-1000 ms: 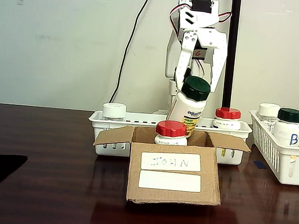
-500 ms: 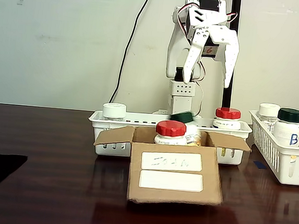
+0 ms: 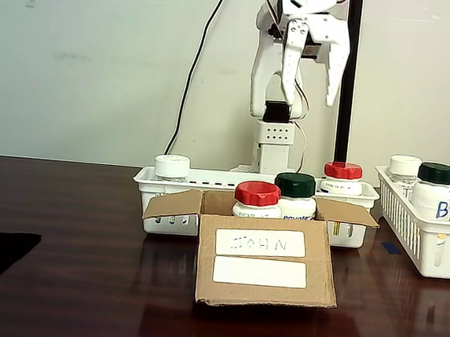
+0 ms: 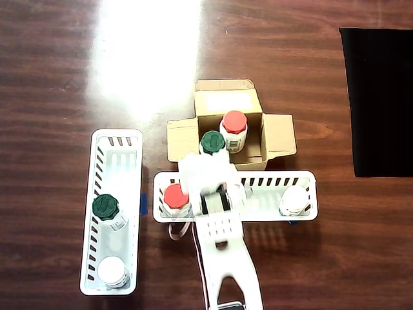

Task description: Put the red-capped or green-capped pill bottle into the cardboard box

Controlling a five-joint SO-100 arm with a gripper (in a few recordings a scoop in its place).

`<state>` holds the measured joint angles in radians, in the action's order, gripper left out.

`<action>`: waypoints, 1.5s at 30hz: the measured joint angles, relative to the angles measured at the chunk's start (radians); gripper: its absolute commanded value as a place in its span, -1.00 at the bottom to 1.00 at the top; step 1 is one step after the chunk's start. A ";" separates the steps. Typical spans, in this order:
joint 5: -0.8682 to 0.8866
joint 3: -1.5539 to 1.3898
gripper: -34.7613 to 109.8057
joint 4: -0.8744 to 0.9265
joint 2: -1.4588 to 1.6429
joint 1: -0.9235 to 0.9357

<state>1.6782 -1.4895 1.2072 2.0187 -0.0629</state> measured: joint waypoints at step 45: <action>-0.063 -1.476 -0.51 -0.077 1.331 -0.184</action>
<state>1.6153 -2.9652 1.1305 3.3502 -0.2470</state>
